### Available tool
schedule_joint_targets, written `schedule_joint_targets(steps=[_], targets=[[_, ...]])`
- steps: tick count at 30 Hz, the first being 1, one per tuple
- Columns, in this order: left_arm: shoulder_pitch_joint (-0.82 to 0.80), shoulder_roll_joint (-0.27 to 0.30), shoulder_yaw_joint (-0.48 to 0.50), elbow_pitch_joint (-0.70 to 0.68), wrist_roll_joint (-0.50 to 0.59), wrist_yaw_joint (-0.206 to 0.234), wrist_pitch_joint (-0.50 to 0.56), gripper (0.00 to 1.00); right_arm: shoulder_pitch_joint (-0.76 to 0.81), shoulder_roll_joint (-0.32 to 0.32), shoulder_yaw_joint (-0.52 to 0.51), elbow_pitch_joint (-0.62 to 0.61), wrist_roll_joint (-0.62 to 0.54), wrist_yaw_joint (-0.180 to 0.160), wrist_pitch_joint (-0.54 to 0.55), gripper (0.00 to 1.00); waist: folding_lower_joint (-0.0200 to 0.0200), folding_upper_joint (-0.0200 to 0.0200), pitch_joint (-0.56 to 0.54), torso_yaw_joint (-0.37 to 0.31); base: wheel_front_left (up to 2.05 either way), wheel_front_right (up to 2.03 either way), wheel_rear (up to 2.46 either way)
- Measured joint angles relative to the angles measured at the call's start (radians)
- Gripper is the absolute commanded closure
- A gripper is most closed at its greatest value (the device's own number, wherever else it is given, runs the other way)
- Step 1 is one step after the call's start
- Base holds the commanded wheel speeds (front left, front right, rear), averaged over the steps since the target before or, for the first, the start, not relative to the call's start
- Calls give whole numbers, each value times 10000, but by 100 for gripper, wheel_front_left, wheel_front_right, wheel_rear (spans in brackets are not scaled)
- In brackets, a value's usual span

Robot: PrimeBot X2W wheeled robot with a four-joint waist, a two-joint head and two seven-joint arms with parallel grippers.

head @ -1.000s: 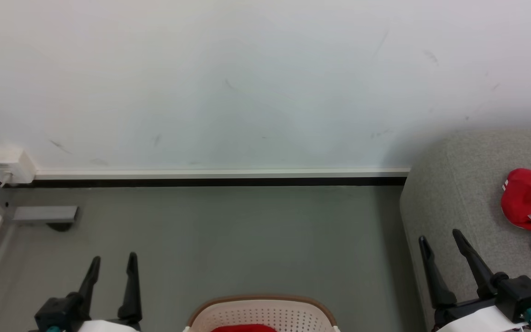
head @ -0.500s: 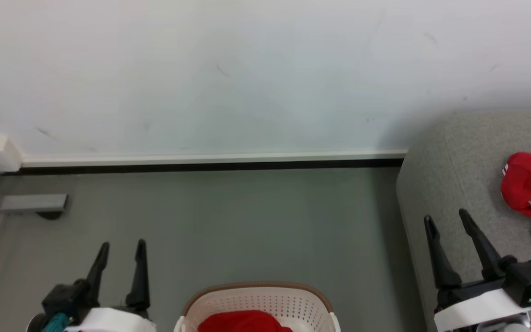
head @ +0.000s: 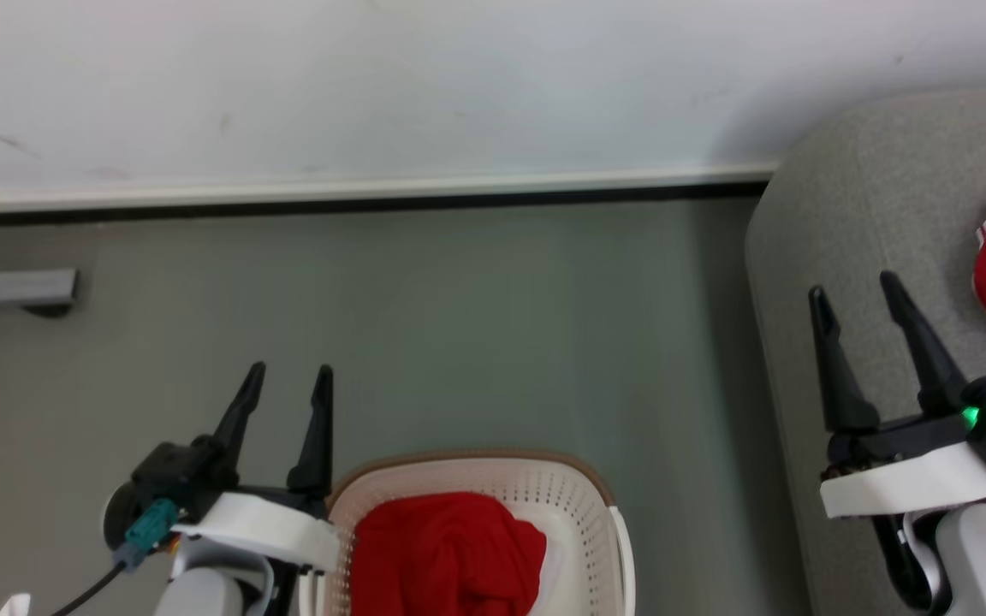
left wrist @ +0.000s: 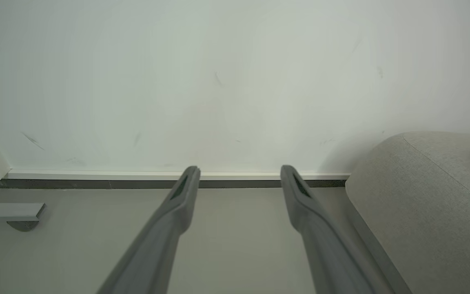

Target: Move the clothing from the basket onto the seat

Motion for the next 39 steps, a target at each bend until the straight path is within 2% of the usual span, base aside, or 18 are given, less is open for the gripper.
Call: schedule_joint_targets(steps=[25, 34, 39], targets=[[-2545, 6, -1678, 1375, -88, -58, 0, 0, -2542, -355, -589, -725, -21, -2, 0, 0, 1, 0, 3770, 34, 0, 0, 0], [-3296, 249, -3083, 3033, -644, -75, 0, 0, -3122, -314, -497, -913, -81, -2, 0, 0, 0, 0, 4504, -41, 0, 0, 0], [-3754, 203, -4226, 4836, -1158, -77, 0, 0, -3419, -353, -399, -1007, -88, 0, 0, 0, 0, 0, 4746, -202, 0, 0, 0]])
